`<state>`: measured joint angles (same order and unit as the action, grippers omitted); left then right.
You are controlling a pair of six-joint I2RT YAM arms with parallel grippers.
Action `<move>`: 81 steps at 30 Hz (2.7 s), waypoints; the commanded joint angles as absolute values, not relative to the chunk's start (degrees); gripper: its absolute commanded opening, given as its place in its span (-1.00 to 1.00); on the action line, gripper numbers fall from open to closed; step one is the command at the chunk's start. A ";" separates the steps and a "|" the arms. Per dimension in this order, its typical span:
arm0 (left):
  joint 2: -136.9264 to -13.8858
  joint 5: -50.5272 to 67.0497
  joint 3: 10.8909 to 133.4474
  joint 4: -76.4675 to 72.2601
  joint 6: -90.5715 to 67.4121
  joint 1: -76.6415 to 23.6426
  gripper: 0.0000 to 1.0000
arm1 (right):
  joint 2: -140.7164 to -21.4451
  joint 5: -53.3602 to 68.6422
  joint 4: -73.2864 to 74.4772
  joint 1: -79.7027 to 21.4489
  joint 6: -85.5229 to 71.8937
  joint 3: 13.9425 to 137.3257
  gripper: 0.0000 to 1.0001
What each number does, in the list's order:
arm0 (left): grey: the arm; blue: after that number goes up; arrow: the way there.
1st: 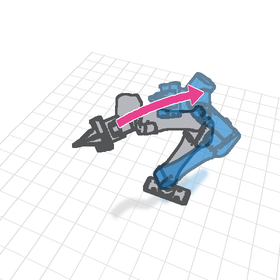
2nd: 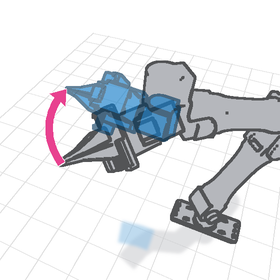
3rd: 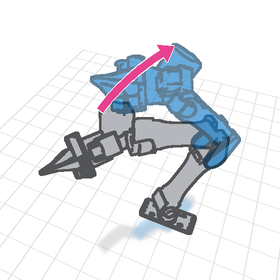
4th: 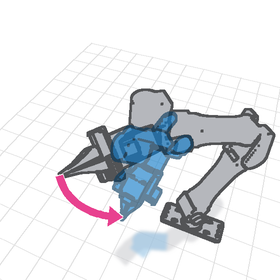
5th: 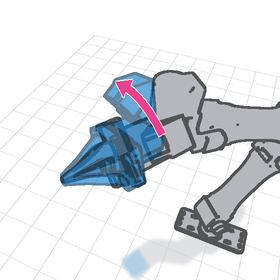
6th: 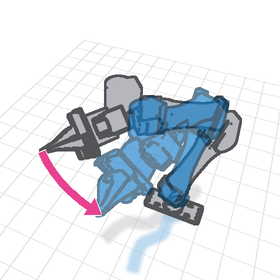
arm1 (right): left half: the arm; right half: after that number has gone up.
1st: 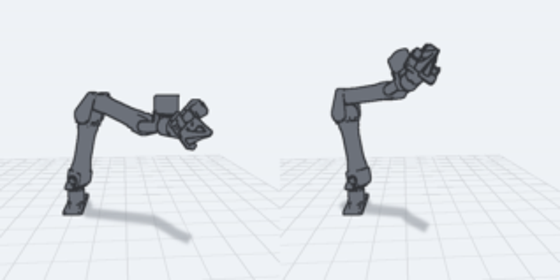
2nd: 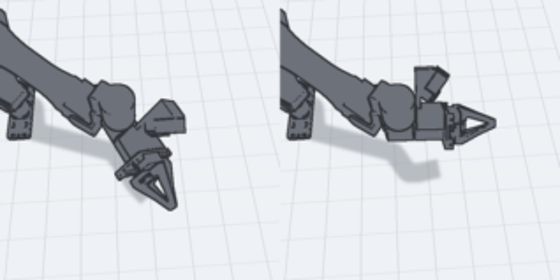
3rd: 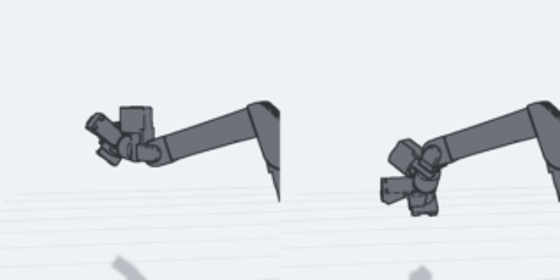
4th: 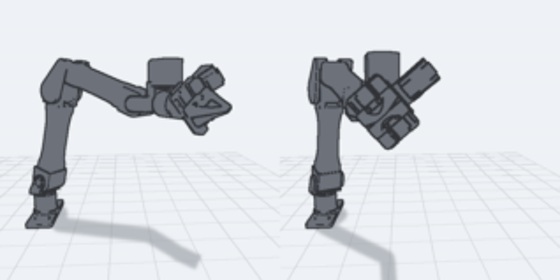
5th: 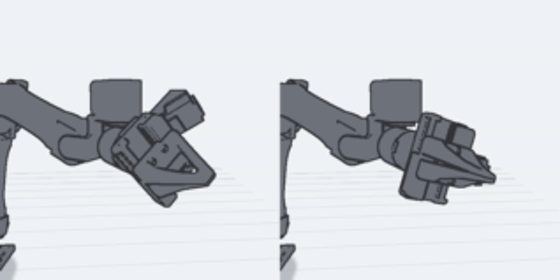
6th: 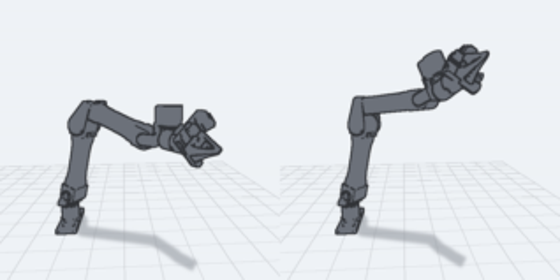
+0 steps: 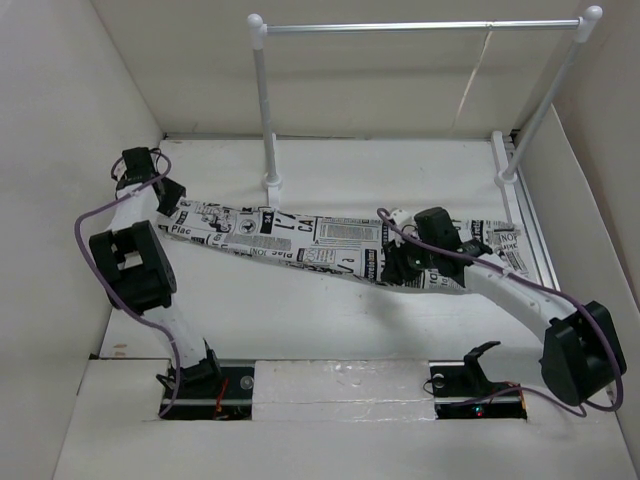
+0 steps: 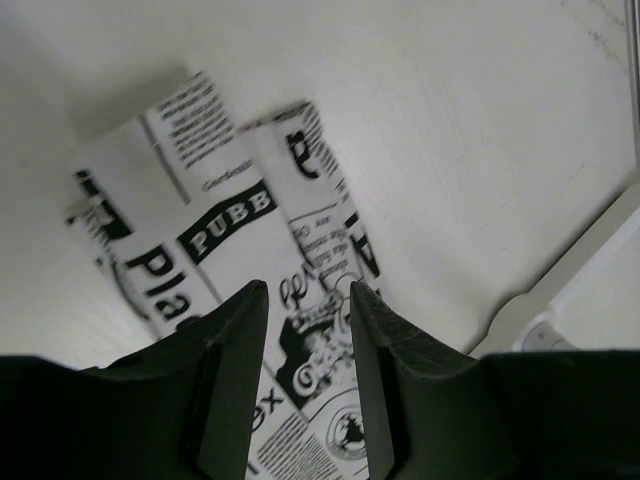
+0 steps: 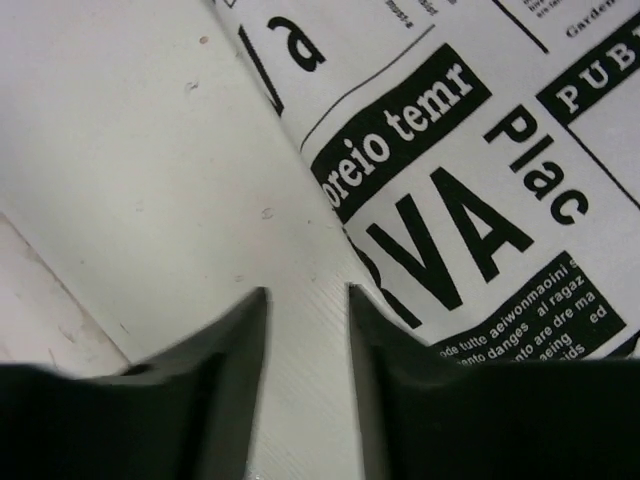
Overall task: Place the trousers on the hanger
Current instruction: Fold the trousers at the center of the board.
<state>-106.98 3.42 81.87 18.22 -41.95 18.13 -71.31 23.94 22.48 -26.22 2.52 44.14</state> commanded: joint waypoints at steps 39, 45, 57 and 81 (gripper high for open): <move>-126.74 -15.21 95.01 25.31 -31.29 19.42 -1.00 | -78.84 21.10 15.73 -35.60 -1.50 45.88 -0.68; -118.84 -15.03 90.97 23.73 -31.38 19.42 -1.00 | -78.22 20.83 16.35 -35.60 -0.70 46.58 -0.46; -92.65 -13.97 81.39 24.52 -31.20 19.42 -1.00 | -76.47 21.01 17.57 -36.21 2.90 45.53 -0.40; -87.78 -17.31 81.53 32.61 -33.31 18.81 -1.00 | -71.90 19.60 25.31 -29.18 7.12 52.29 0.26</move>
